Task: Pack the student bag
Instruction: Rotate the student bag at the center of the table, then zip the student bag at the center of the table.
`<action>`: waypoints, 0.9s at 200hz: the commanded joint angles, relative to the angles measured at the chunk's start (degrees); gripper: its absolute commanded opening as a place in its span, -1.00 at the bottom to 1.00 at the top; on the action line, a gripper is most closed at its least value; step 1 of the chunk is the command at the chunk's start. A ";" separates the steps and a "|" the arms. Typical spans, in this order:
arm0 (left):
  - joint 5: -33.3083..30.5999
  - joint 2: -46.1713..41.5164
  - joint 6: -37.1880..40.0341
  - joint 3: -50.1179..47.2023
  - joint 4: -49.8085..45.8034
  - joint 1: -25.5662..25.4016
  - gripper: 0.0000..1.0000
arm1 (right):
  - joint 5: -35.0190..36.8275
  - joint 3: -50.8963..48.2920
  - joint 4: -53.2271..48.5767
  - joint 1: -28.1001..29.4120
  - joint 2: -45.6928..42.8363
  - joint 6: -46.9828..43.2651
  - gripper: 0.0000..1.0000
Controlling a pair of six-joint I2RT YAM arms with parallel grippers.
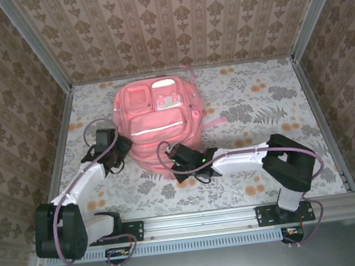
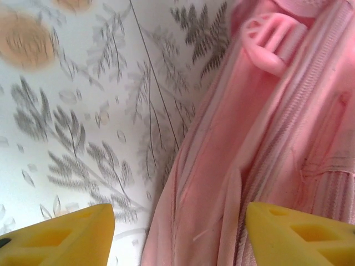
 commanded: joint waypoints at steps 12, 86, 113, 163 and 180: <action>7.40 1.75 11.21 7.58 -7.48 4.05 0.45 | -3.30 10.42 -3.86 4.13 7.03 3.56 -1.00; 10.01 -21.00 -4.02 -3.06 -18.15 -4.42 0.48 | -3.26 22.00 -17.06 3.92 10.59 8.32 -1.00; 8.93 -27.40 -15.22 -9.58 -13.32 -11.23 0.41 | -3.68 21.82 -17.31 3.82 8.88 9.00 -1.00; 4.67 -24.59 -21.64 -13.16 -2.54 -18.55 0.42 | -3.96 21.49 -18.93 3.91 5.30 8.85 -1.00; 4.35 -21.22 -21.66 -12.40 -0.62 -18.61 0.41 | -3.91 22.04 -19.99 4.00 4.53 8.56 -1.00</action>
